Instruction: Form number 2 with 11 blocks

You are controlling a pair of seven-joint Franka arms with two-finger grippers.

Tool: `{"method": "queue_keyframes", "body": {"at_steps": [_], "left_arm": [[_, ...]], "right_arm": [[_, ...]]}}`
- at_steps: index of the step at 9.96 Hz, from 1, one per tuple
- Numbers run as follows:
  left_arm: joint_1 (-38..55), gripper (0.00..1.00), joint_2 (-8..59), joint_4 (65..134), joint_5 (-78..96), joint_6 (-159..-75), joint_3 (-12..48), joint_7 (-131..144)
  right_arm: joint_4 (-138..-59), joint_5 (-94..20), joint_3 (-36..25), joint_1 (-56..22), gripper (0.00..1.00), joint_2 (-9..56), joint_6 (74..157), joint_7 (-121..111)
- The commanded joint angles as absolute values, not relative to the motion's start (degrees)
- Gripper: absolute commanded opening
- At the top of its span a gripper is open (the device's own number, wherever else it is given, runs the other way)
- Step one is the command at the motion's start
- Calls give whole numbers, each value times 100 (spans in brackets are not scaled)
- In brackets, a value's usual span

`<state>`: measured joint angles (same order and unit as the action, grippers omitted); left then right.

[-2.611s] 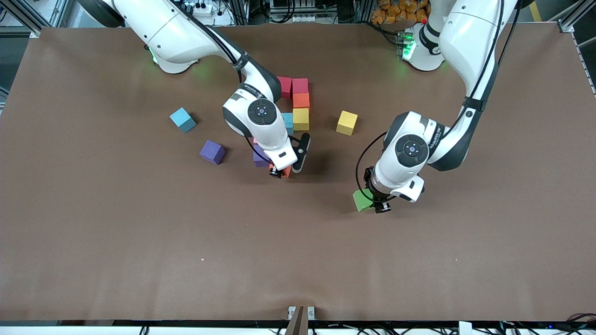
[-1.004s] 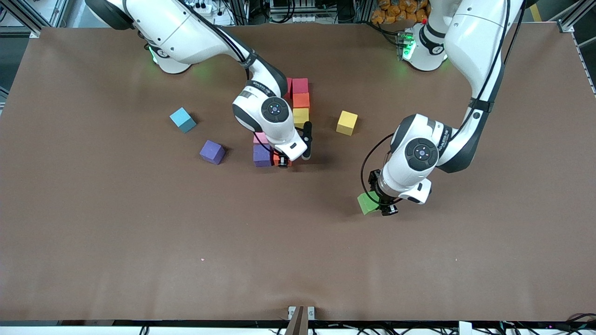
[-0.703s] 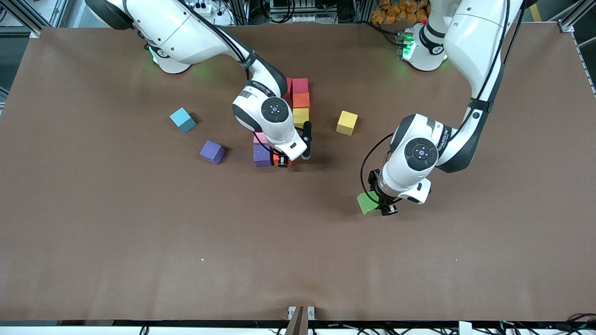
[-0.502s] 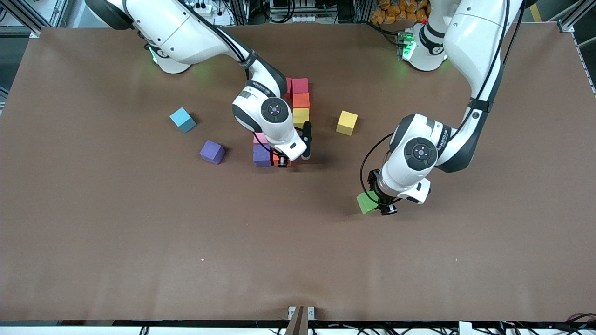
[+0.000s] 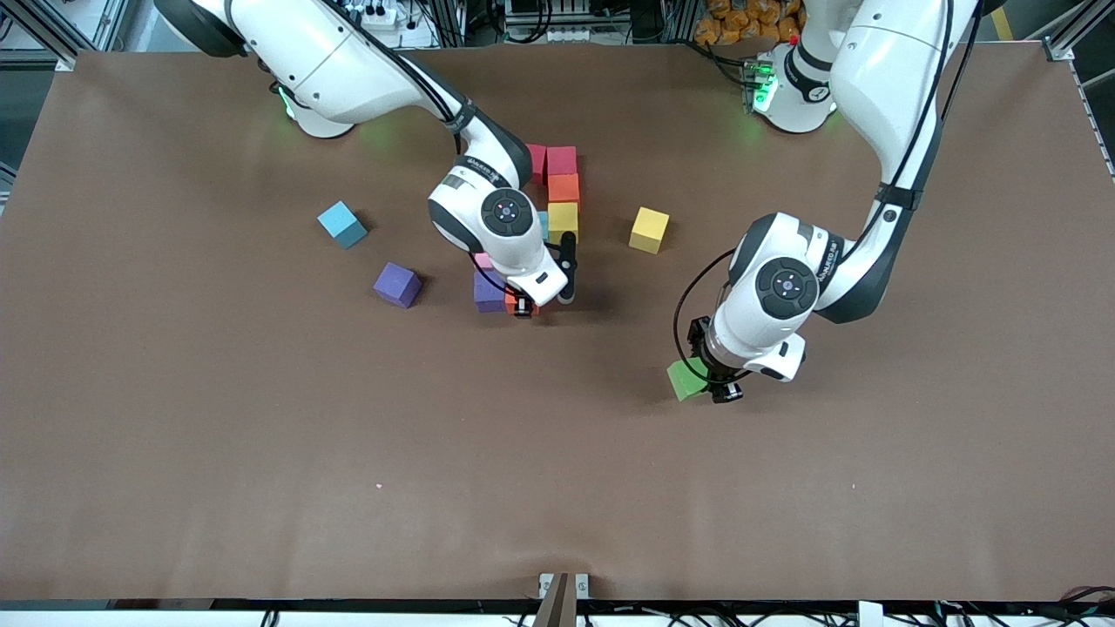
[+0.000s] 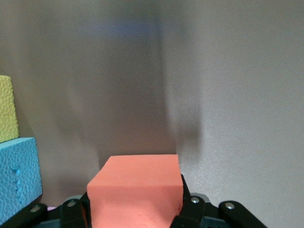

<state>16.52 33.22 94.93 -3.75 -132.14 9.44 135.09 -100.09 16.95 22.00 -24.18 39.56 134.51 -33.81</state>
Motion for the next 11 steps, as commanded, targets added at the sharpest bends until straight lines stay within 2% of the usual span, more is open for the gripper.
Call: {"method": "queue_keyframes", "body": {"at_steps": [1,3,4,8,11], "left_arm": [[1679,0,3270,9501,-229,-13122,940,13588],[1679,0,3270,9492,-229,-13131,949,13588],[1661,0,3261,9492,-229,-13131,949,13579],[1714,0,3270,9501,-229,-13131,949,13588],[1888,0,3296,9527,-237,-13131,958,13588]], "right_arm": [[-10125,1740,2259,-2338,46,3876,13518,-3419],[-10099,1731,2259,-2338,88,3876,13535,-3384],[-10090,1731,2267,-2347,100,3876,13526,-3392],[-10081,1731,2417,-2320,100,3832,13491,-3384],[-10081,1714,2653,-2172,100,3517,13203,-3384]]}}
